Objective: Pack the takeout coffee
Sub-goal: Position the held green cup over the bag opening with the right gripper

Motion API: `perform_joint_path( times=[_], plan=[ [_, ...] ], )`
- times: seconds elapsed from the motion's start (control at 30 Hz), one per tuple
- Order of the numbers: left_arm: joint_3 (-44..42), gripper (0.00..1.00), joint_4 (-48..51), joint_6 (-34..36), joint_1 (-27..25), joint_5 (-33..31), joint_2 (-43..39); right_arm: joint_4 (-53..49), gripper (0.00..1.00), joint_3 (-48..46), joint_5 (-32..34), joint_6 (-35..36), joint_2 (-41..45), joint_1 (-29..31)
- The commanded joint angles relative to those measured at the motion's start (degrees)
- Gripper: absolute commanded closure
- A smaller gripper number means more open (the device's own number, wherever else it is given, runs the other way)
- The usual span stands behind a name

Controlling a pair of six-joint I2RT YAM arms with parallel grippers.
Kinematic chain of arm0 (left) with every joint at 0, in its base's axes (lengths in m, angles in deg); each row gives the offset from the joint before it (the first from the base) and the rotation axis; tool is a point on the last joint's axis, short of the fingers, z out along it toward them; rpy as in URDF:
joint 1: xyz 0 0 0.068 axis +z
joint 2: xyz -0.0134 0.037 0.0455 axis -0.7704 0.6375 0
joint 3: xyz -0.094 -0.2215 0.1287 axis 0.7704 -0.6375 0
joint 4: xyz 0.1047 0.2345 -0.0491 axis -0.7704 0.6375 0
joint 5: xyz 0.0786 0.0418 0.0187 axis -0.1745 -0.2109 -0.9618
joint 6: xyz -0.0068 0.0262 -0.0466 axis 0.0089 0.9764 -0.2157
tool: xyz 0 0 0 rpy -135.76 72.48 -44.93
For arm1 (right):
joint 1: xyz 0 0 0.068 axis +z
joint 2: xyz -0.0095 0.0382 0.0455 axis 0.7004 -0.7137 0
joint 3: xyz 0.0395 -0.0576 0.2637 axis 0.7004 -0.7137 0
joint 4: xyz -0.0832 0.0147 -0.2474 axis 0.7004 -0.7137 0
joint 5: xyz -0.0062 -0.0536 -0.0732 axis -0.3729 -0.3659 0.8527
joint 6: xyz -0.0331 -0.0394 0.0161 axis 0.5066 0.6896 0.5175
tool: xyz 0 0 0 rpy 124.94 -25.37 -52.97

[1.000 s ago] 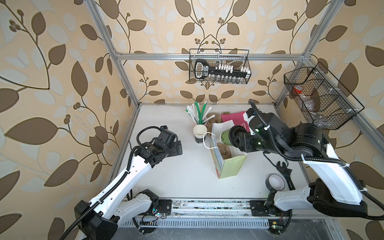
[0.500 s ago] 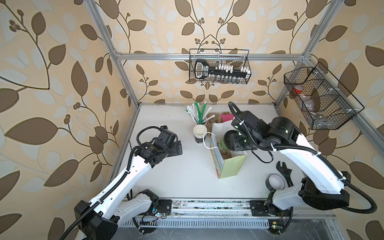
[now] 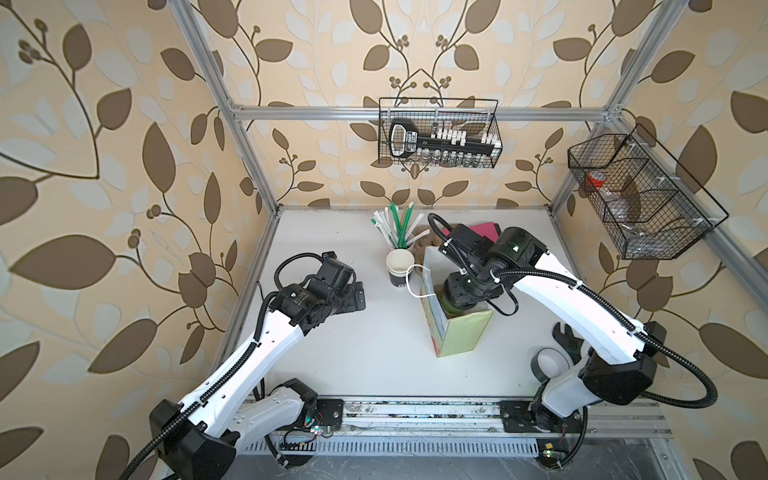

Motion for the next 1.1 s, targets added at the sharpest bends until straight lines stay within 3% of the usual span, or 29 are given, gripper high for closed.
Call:
perform_joint_path(
  times=[0.0,0.57,1.07],
  plan=[
    [1.15,0.01,0.43,0.93,0.59,-0.32,-0.02,-1.66,0.61,-0.72,-0.98,0.97,-0.73,-0.56],
    [1.06,0.01,0.34,1.08,0.55,-0.1,-0.27,-1.52,0.6,-0.97,1.8,-3.5,-5.85,1.56],
    [1.06,0.01,0.34,1.11,0.55,0.43,0.1,-1.42,0.6,-3.19,-0.7,-3.21,-6.6,1.03]
  ],
)
